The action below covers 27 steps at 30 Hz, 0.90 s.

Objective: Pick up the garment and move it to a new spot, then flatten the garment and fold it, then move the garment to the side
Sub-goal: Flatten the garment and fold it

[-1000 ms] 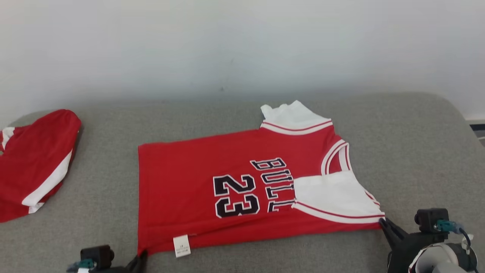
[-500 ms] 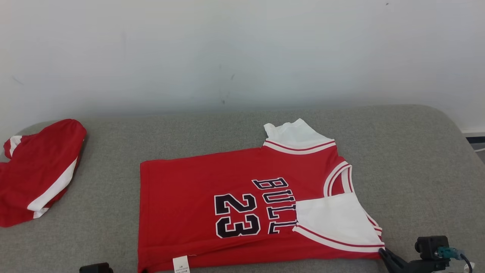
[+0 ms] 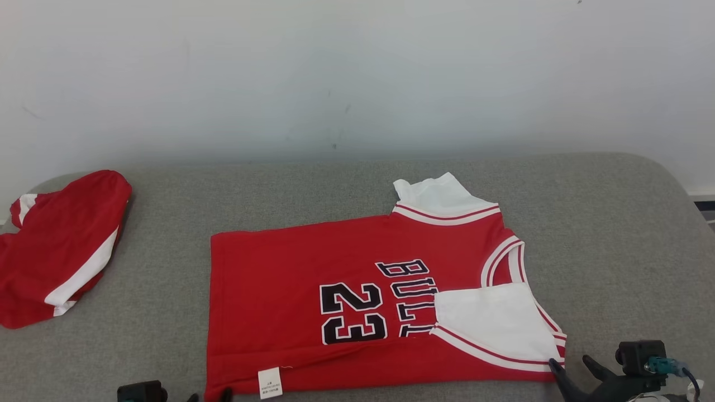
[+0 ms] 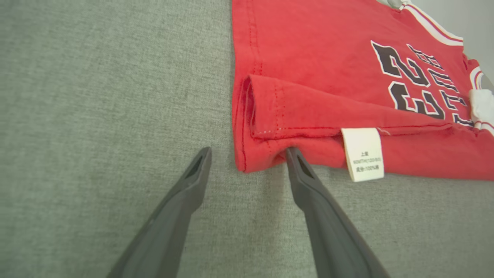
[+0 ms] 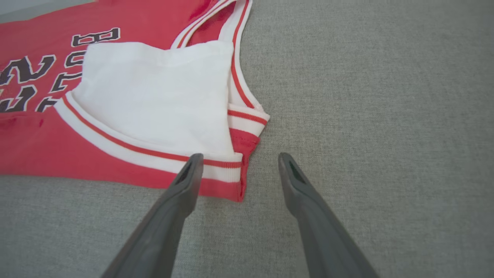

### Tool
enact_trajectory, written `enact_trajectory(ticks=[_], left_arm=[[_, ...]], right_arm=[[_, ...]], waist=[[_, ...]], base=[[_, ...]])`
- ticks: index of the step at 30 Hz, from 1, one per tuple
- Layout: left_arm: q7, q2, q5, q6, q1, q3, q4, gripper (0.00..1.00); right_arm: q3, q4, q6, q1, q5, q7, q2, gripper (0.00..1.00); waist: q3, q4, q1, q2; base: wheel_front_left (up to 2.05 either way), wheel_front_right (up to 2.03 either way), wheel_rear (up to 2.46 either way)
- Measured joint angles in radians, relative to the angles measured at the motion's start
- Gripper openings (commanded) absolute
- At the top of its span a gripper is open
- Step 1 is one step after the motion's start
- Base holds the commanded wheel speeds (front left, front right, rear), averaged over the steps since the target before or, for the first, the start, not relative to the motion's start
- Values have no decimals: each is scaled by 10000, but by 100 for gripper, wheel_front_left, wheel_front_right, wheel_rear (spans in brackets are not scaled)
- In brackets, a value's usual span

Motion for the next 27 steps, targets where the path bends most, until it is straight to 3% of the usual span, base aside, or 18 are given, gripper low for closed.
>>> enact_trajectory(ticks=[11,18,27], left_arm=[[-476,337,244,376,42,63,-711,100],[-1741,552,259,830,157,660,-2261,100],[-2021,685,336,1342,833,924,-3843,100]], right_arm=[[-207,-706,-192,76,-4,-247,-178,100],[-619,-1969,-272,-69,-25,-1243,-245,100],[-961,-3294,-579,110,-219,-1641,-497,100]], waist=[[-40,73,0,0],[-279,64,0,0],[-404,-128,0,0]], base=[[0,0,0],[0,0,0],[0,0,0]])
